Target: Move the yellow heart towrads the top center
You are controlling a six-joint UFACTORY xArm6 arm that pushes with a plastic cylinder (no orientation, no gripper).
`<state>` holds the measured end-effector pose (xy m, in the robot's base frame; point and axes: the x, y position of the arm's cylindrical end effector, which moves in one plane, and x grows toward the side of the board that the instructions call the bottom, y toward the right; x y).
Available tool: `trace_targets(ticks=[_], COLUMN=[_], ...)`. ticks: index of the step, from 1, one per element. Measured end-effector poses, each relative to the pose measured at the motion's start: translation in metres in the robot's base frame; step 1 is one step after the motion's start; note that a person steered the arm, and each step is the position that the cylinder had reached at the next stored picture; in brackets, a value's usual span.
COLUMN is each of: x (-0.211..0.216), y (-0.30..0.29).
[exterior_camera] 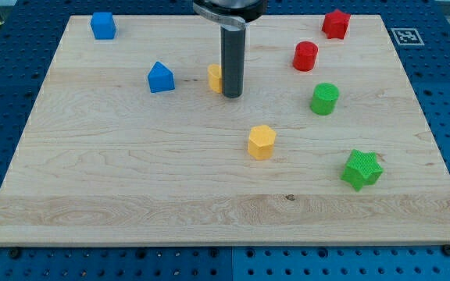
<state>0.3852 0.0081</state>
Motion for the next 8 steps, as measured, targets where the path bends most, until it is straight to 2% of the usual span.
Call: trace_targets(ticks=[1, 2, 3, 6, 8], x=[0.015, 0.012, -0.023, -0.035, -0.075], y=[-0.002, -0.012, -0.008, -0.050, -0.042])
